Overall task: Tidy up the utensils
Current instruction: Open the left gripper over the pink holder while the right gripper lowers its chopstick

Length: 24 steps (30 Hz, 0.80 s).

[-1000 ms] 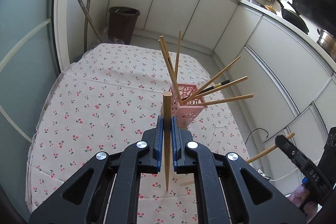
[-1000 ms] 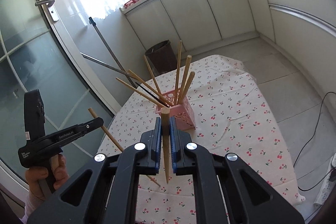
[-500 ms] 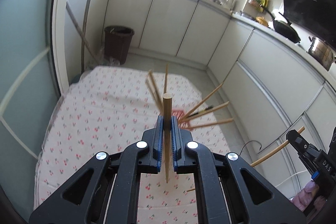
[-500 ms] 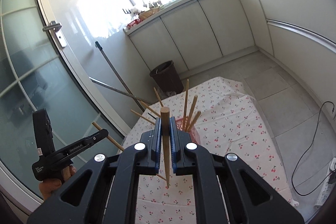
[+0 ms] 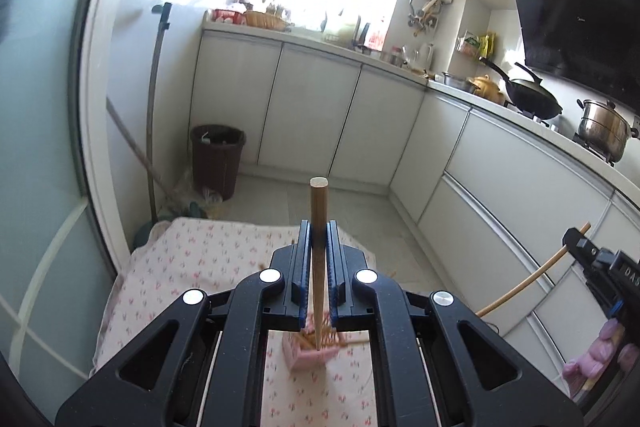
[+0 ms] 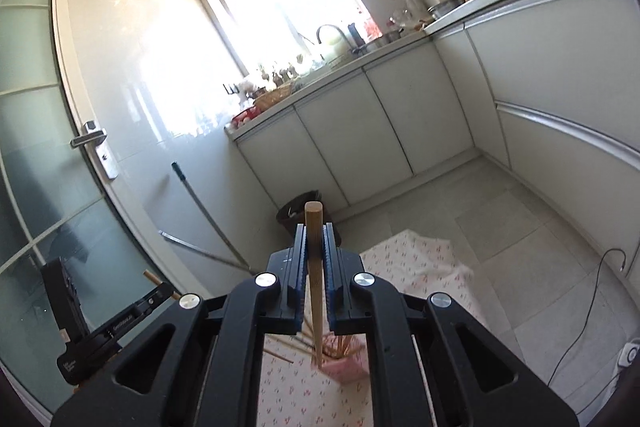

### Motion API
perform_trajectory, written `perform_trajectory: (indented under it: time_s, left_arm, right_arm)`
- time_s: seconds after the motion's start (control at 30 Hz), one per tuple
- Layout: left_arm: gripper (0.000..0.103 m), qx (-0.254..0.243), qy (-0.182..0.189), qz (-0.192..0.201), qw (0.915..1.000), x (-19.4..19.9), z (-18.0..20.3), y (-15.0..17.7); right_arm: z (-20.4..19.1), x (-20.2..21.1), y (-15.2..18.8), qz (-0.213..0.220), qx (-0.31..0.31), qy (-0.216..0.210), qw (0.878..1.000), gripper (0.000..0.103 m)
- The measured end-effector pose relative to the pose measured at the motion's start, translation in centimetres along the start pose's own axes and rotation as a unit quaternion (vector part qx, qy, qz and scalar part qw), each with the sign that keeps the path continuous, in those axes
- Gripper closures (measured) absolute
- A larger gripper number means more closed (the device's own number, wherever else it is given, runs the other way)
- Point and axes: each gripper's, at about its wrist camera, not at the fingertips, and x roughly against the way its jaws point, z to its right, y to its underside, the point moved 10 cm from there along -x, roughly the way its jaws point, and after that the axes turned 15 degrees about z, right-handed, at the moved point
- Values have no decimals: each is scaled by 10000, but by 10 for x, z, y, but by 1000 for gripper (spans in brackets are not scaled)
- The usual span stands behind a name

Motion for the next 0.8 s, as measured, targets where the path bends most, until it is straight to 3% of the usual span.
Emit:
perform_trajectory:
  time_s: [0.13,0.27,0.33,0.8]
  left_arm:
    - [96,-89,14,56,9999,-22,10,-2]
    - [93,-191,13,-31,9998,-50,14,15]
    - [65,-84,-49,-336,9994,-65,8,35]
    - [55,451,-610,-114,9971,-32,-54,13]
  right_arm:
    - [3,-20,-7,66,-6,30,10000,95]
    - [9,-43,6,-79,-68,107,9999,95]
    - [10,-53,15,-160,-41,161,9997,95]
    - [-10,-88,62,-549,102,228,9982,95]
